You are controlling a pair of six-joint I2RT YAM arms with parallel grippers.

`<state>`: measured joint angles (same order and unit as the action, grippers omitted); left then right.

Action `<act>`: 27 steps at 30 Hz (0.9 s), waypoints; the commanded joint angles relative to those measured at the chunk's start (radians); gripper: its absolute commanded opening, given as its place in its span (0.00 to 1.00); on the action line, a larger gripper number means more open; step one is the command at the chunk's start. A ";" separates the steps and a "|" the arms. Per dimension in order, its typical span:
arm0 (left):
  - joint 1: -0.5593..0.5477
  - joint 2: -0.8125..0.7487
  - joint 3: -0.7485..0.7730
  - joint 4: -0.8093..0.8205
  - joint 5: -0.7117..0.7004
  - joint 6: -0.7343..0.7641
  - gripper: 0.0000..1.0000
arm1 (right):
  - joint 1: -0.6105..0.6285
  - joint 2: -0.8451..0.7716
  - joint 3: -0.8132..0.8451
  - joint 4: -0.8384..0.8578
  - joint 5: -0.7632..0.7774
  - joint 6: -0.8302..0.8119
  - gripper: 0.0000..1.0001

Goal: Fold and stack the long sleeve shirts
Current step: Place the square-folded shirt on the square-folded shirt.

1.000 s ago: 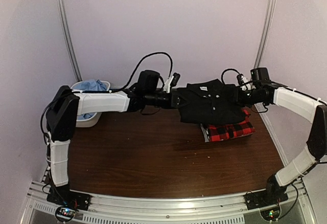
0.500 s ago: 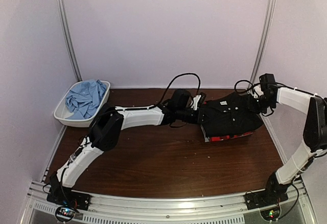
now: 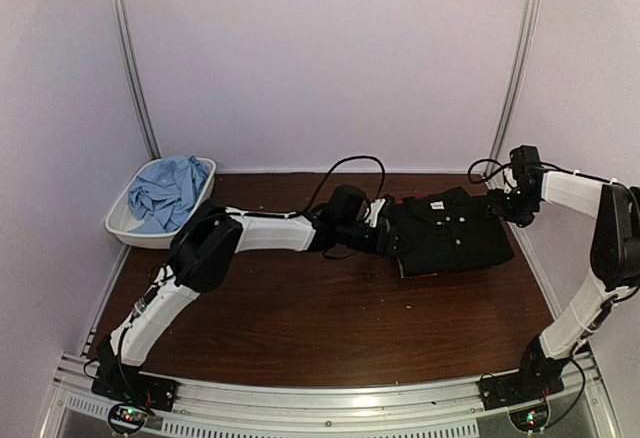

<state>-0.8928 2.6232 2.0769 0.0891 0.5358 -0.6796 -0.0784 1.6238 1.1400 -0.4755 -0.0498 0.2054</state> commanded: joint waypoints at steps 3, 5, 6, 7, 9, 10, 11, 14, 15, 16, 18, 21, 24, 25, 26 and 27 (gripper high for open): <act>0.036 -0.243 -0.160 0.055 -0.054 0.080 0.91 | -0.006 -0.146 0.053 -0.016 0.053 0.010 0.91; 0.042 -0.319 -0.230 0.057 -0.079 0.103 0.96 | -0.006 -0.185 0.055 -0.025 0.053 0.005 0.94; 0.045 -0.358 -0.265 0.055 -0.093 0.115 0.97 | -0.006 -0.205 0.054 -0.031 0.021 0.002 0.95; 0.048 -0.398 -0.299 0.053 -0.112 0.131 0.98 | -0.006 -0.223 0.053 -0.040 0.010 0.000 0.96; 0.053 -0.486 -0.381 0.049 -0.162 0.158 0.98 | -0.006 -0.261 0.044 -0.049 -0.019 -0.003 0.97; 0.055 -0.533 -0.426 0.048 -0.200 0.177 0.98 | -0.006 -0.280 0.038 -0.053 -0.036 -0.002 0.97; 0.056 -0.583 -0.478 0.048 -0.246 0.195 0.98 | -0.006 -0.301 0.030 -0.054 -0.057 0.000 0.97; 0.061 -0.745 -0.632 0.037 -0.407 0.267 0.98 | -0.006 -0.368 -0.002 -0.038 -0.125 0.017 0.97; 0.061 -0.803 -0.691 0.025 -0.465 0.293 0.98 | -0.005 -0.392 -0.010 -0.034 -0.145 0.020 0.97; 0.063 -0.878 -0.735 0.000 -0.529 0.315 0.98 | -0.003 -0.414 -0.018 -0.030 -0.163 0.022 0.97; 0.066 -0.990 -0.813 -0.045 -0.655 0.356 0.98 | 0.000 -0.464 -0.033 -0.021 -0.190 0.024 0.98; 0.079 -1.162 -0.919 -0.120 -0.817 0.392 0.98 | 0.017 -0.542 -0.066 0.009 -0.193 0.029 0.99; 0.130 -1.314 -0.982 -0.224 -0.916 0.392 0.98 | 0.049 -0.599 -0.069 0.024 -0.169 0.031 1.00; 0.158 -1.357 -0.991 -0.262 -0.916 0.387 0.98 | 0.060 -0.617 -0.065 0.024 -0.161 0.031 1.00; 0.193 -1.400 -1.000 -0.293 -0.905 0.381 0.98 | 0.071 -0.630 -0.063 0.027 -0.155 0.030 1.00; 0.227 -1.435 -1.003 -0.326 -0.900 0.378 0.98 | 0.077 -0.644 -0.064 0.030 -0.144 0.029 1.00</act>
<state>-0.7685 1.3170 1.1019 -0.1024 -0.2409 -0.3267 -0.0368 1.0340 1.0786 -0.4896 -0.2092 0.2245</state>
